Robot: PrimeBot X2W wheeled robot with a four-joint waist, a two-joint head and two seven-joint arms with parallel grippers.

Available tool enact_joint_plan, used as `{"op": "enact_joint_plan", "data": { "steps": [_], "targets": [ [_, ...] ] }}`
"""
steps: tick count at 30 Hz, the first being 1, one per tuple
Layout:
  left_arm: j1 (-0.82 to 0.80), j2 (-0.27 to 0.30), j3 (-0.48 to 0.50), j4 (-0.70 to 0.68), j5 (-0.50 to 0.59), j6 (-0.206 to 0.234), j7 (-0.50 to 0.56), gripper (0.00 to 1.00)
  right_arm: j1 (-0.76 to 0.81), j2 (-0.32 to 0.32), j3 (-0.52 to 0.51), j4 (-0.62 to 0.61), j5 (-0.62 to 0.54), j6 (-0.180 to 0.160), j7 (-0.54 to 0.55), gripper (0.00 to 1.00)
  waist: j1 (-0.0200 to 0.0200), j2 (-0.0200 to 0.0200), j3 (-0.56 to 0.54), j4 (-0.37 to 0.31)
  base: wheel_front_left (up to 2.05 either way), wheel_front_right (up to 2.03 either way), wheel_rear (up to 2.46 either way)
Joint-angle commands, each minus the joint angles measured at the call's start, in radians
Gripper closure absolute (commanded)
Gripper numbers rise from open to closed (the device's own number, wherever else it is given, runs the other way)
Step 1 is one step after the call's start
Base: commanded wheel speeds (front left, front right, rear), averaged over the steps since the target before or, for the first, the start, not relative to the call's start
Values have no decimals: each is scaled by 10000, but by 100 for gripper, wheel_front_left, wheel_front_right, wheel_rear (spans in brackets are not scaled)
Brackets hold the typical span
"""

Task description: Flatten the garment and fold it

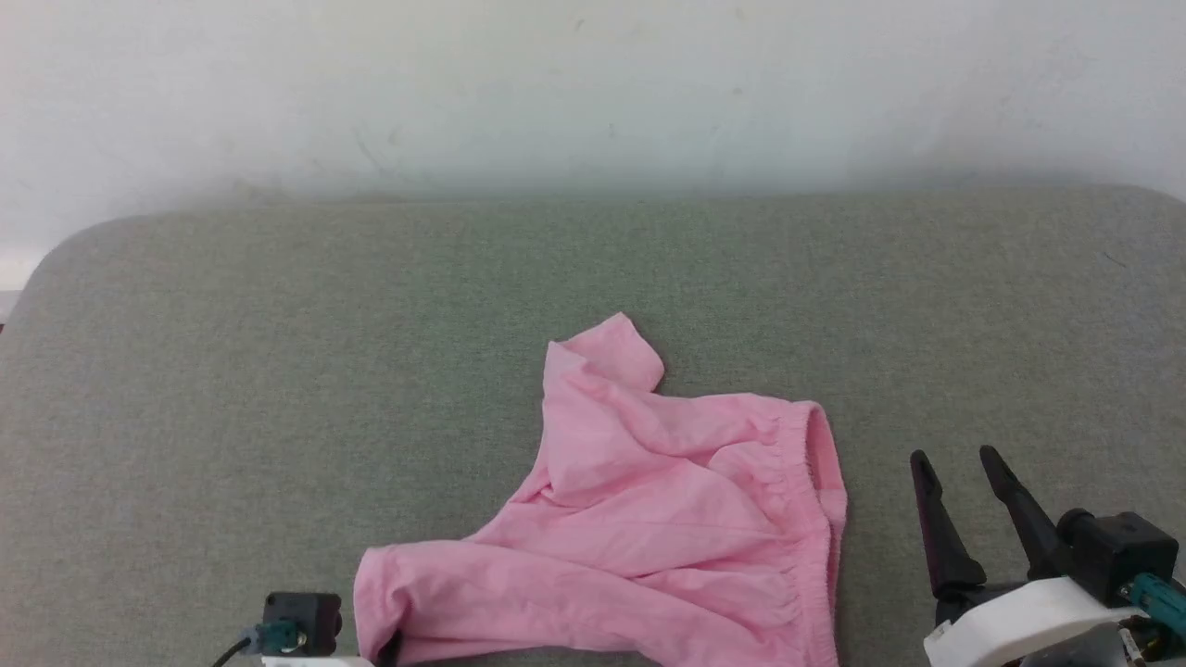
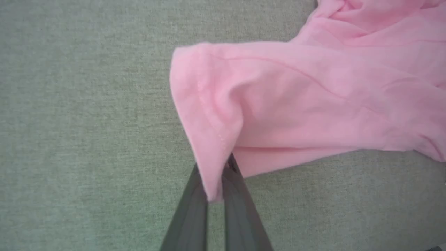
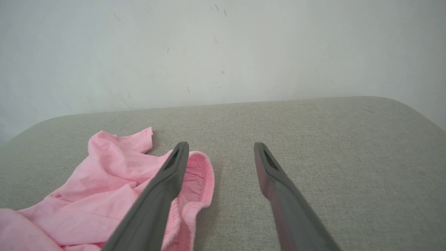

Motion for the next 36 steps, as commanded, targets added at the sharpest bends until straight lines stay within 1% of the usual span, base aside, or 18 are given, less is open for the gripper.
{"op": "enact_joint_plan", "data": {
  "steps": [1,2,5,9,11,13,15,18,21,25,30,31,32,34,36],
  "targets": [
    [136,-148,161,140,-229,31,-249,32,114,24,-14,-63,-2,-9,30,0,1,0,-100,129,0,0,0],
    [194,-211,202,247,-290,4,-390,0,126,24,-17,-65,-6,-9,48,0,1,0,-127,151,0,0,0],
    [206,-395,461,362,-379,57,-951,0,185,24,-19,-107,-23,-9,121,0,1,0,-263,201,0,0,0],
    [-75,-351,884,197,-281,148,-1631,0,292,24,-15,-213,-33,-9,199,0,1,0,-425,215,0,0,0],
    [-436,-207,949,67,-127,60,-1751,0,319,24,-25,-280,-28,-9,217,0,1,0,-457,212,0,0,0],
    [-960,-64,843,19,56,-147,-1639,0,324,24,-26,-337,-39,-9,257,0,1,0,-443,199,0,0,0],
    [-1551,44,622,85,228,-426,-1357,0,281,24,18,-401,-66,-9,299,0,1,0,-377,135,0,0,0],
    [-2276,160,113,498,327,-861,-406,0,201,24,75,-453,-119,-9,347,0,1,0,-260,-12,0,0,0],
    [-2671,329,-222,1006,350,-1040,558,0,128,24,124,-449,-119,-9,369,0,1,0,-120,-233,0,0,0],
    [-2666,699,-394,1433,254,-1002,1613,0,96,24,109,-377,-34,-9,322,0,1,0,91,-473,0,0,0],
    [-2322,1097,-502,1478,59,-887,2518,0,27,24,143,-213,80,-9,207,0,1,0,338,-638,0,0,0],
    [-2234,1131,-535,1441,-53,-923,2711,53,1,24,151,-181,94,-9,185,0,1,0,371,-652,0,0,0],
    [-2134,1155,-590,1390,-200,-991,2959,100,-24,24,153,-150,105,-9,168,0,1,0,391,-657,0,0,0],
    [-1994,1253,-710,1195,-444,-1193,3403,100,-64,24,137,-95,118,-9,144,0,1,0,418,-639,0,0,0],
    [-2030,1362,-684,917,-458,-1274,3397,100,-95,24,69,-45,121,-9,119,0,1,0,411,-563,0,0,0]
  ]
}}
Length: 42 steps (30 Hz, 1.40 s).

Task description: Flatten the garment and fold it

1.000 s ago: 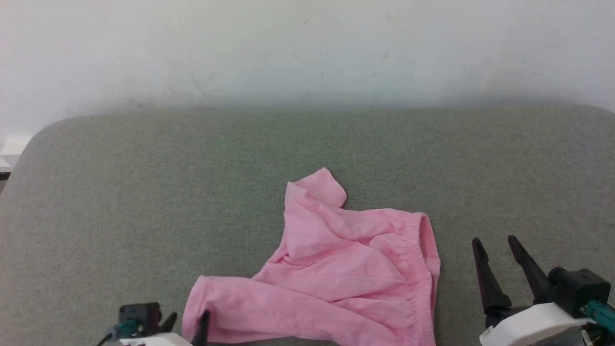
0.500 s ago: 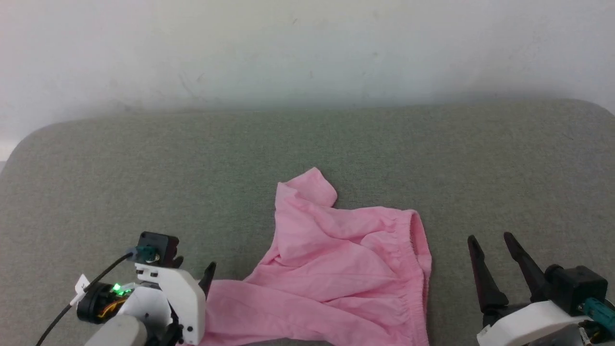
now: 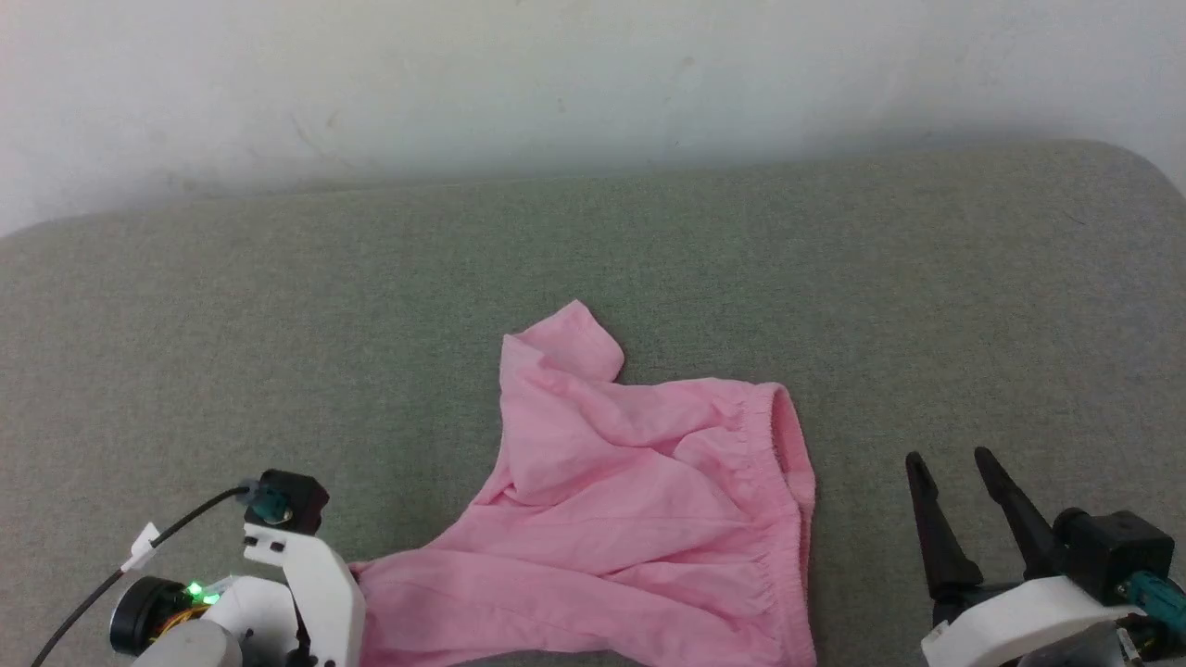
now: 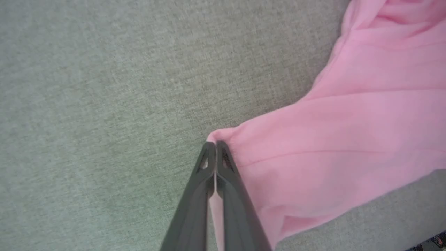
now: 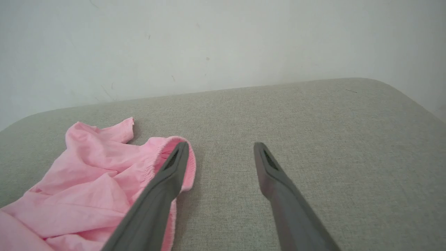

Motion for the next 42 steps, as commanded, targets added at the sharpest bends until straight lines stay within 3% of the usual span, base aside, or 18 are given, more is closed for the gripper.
{"op": "enact_joint_plan", "data": {
  "steps": [1,5,10,14,21,25,29,30,31,32,38,42],
  "targets": [
    [312,92,-82,-125,-37,-70,-8,100,-163,24,-90,60,25,-9,-89,0,-1,0,-37,118,0,0,0],
    [37,277,187,-772,193,-52,-558,100,-185,24,-128,106,16,-9,-111,0,-1,0,-231,322,0,0,0],
    [-304,569,745,-1820,860,482,-1569,100,-69,24,-222,114,68,-9,-102,0,-1,0,-522,621,0,0,0],
    [296,922,1319,-3032,858,1243,-1742,100,81,24,-205,84,70,-9,-70,0,-1,0,-731,757,0,0,0],
    [3798,1199,2111,-4348,-377,2899,-1399,100,357,24,-255,66,153,-9,-102,0,-1,0,-898,876,0,0,0],
    [4926,950,2314,-3915,-913,3050,-1705,100,414,24,-214,80,199,-9,-84,0,-1,0,-921,940,0,0,0],
    [5185,370,2417,-2862,-1291,2587,-2537,100,462,24,-178,83,173,-9,-4,0,-1,0,-978,993,0,0,0],
    [5116,196,2444,-2612,-1327,2456,-2806,82,461,24,-155,84,158,-9,25,0,-1,0,-999,971,0,0,0],
    [5024,26,2446,-2376,-1332,2321,-3077,5,457,24,-142,86,145,-9,53,0,-1,0,-1018,953,0,0,0],
    [4905,-158,2460,-2210,-1352,2174,-3359,0,460,24,-135,86,135,-9,77,0,-1,0,-1040,942,0,0,0],
    [4024,-1083,3067,-1746,-1014,1668,-5935,0,652,24,-56,216,223,-9,558,0,-1,0,-1266,976,0,0,0],
    [3531,-1308,3032,-1488,-236,1267,-7604,0,573,24,226,723,445,-9,1524,0,-1,0,-1354,1085,0,0,0]
  ]
}}
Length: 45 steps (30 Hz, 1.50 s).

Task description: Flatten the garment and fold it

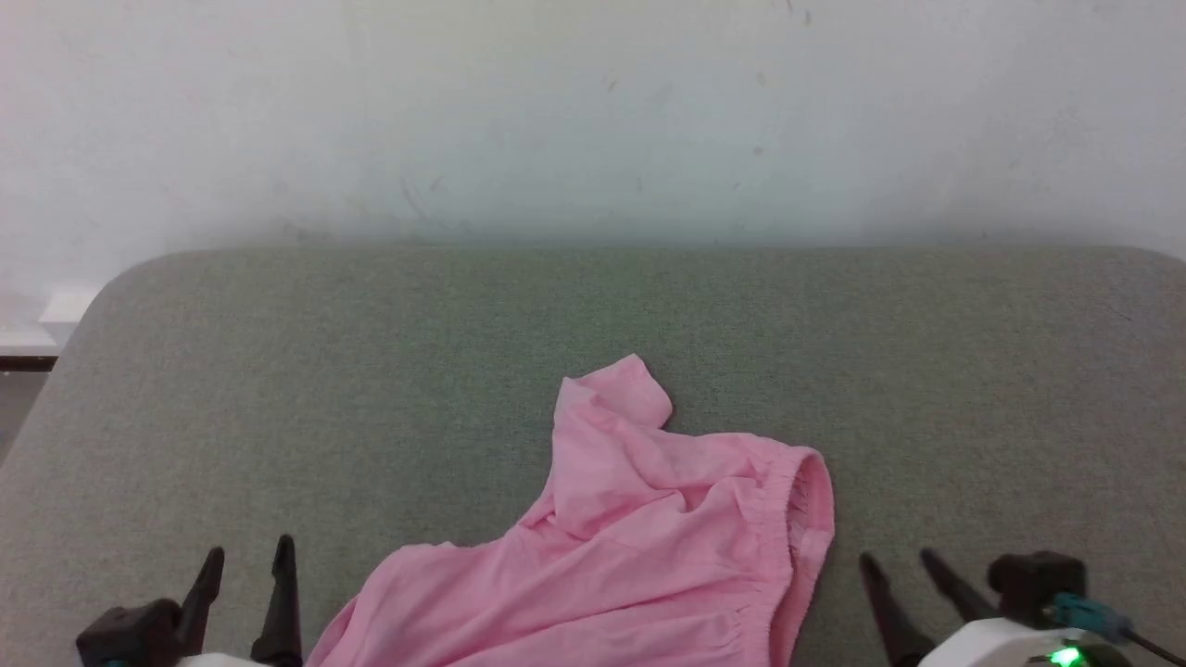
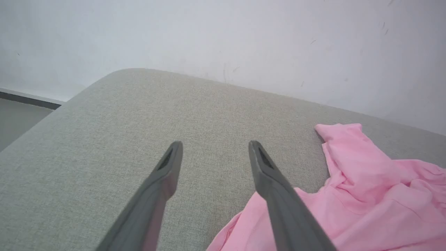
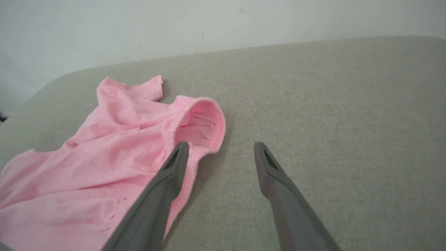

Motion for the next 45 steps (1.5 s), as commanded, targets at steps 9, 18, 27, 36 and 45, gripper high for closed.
{"op": "enact_joint_plan", "data": {
  "steps": [9,18,27,36,45],
  "targets": [
    [-1114,-1175,-367,692,1812,-437,-850,0,-2326,-677,1324,2119,706,-9,2024,0,1,0,497,623,0,0,0],
    [-1932,-2284,-189,1013,2785,-1052,-858,0,-4542,-1469,2745,5173,1390,-9,3677,32,1,0,1211,1155,0,0,0],
    [-2251,-2883,305,1215,3420,-1572,-859,0,-6337,-2589,2656,5580,1919,-9,3222,100,1,0,1798,1145,0,0,0],
    [-2718,-3390,593,1351,4045,-2054,-860,0,-7807,-3350,1091,6721,1541,-9,1941,100,1,0,2506,1089,0,0,0],
    [-2547,-3512,926,1744,4487,-2250,-860,0,-6824,-2832,858,7006,1302,-9,-1006,0,1,0,1884,810,0,0,0]
  ]
}}
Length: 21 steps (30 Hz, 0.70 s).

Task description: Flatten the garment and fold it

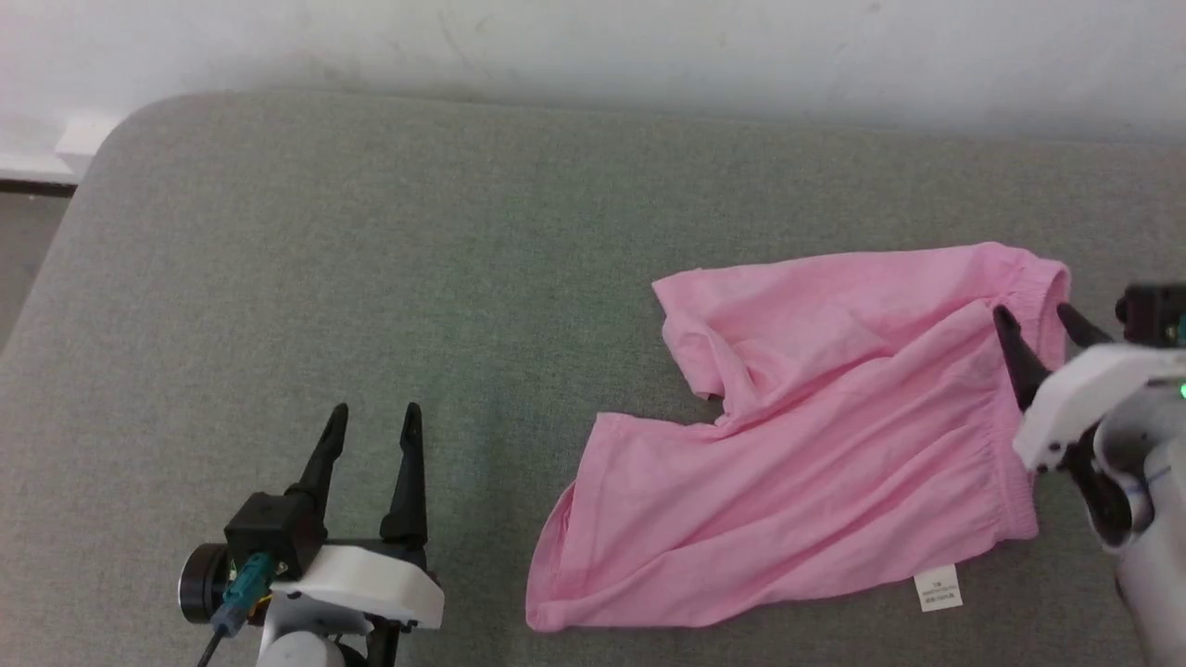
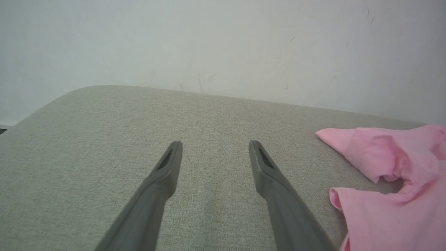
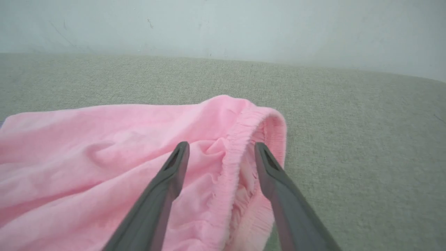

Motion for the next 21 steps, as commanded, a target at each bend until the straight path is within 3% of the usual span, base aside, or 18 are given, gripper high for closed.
{"op": "enact_joint_plan", "data": {
  "steps": [1,6,8,21],
  "targets": [
    [175,23,111,106,117,-78,-47,0,566,75,-183,-177,-104,-19,-738,0,-1,0,-586,-225,0,0,0],
    [590,148,230,161,111,-16,-27,0,1610,404,-612,-1063,-419,-19,-1935,0,-1,0,-1198,-497,0,0,0],
    [841,259,217,92,69,-3,238,0,2527,731,-931,-2052,-743,-19,-2185,0,-1,0,-1544,-654,0,0,0],
    [1452,609,-48,-408,-358,-100,2357,0,6052,2229,-1311,-7068,-2086,-19,-860,0,-1,0,-2122,-1235,0,0,0]
  ]
}}
